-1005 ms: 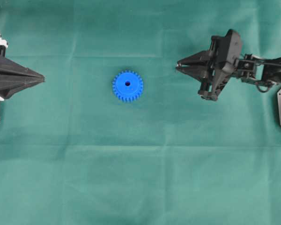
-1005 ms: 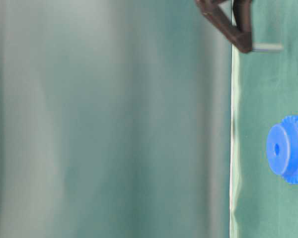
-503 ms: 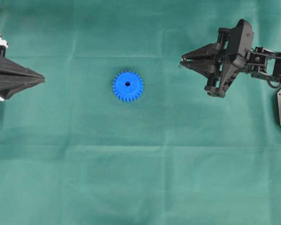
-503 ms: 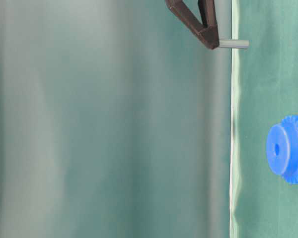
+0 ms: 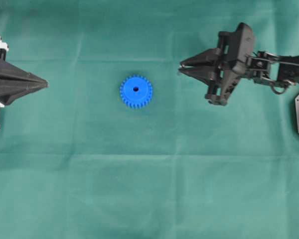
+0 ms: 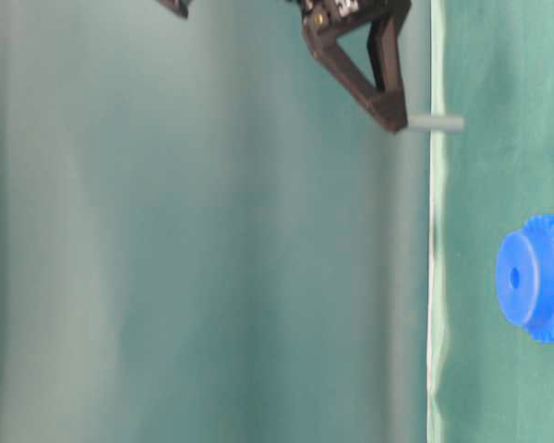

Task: Insert the shaft placed at a random location into the center hole of the medium gear at another random location.
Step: 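Carry the shaft with the right gripper over the blue gear's center hole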

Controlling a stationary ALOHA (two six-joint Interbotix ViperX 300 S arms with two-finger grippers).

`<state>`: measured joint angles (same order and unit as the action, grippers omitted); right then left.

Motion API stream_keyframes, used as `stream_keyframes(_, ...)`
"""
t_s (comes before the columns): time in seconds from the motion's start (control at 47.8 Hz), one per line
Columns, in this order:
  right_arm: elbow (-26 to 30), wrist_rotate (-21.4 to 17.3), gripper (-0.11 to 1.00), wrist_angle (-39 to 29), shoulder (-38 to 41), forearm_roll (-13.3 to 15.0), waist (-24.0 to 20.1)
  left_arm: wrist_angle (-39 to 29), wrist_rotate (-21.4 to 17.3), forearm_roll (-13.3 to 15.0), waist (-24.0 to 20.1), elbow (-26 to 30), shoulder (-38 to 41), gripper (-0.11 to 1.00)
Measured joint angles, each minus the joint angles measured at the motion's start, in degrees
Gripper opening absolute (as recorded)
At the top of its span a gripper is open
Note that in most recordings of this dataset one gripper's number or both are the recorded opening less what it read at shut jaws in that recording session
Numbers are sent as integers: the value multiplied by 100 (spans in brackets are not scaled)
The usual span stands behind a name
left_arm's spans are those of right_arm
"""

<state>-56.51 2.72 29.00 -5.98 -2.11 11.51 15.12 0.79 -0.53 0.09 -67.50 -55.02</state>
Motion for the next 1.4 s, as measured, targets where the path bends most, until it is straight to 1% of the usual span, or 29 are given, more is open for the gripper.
stream_keyframes(0.356,1195,0,13,-369,853,18,-334,0,0,0,9,0,0,0)
stream_keyframes(0.545,1626,0,13,-519,1125,18,-413,-9,0,0,0,0,0,0)
stream_keyframes(0.733,1793,0,13,-527,1239,26,-431,-18,0,0,9,0,0,0)
stream_keyframes(1.131,1811,0,13,-554,1301,26,-448,-18,0,0,0,0,9,0)
stream_keyframes(1.403,1828,0,13,-554,1547,9,-448,-18,0,0,0,0,0,0)
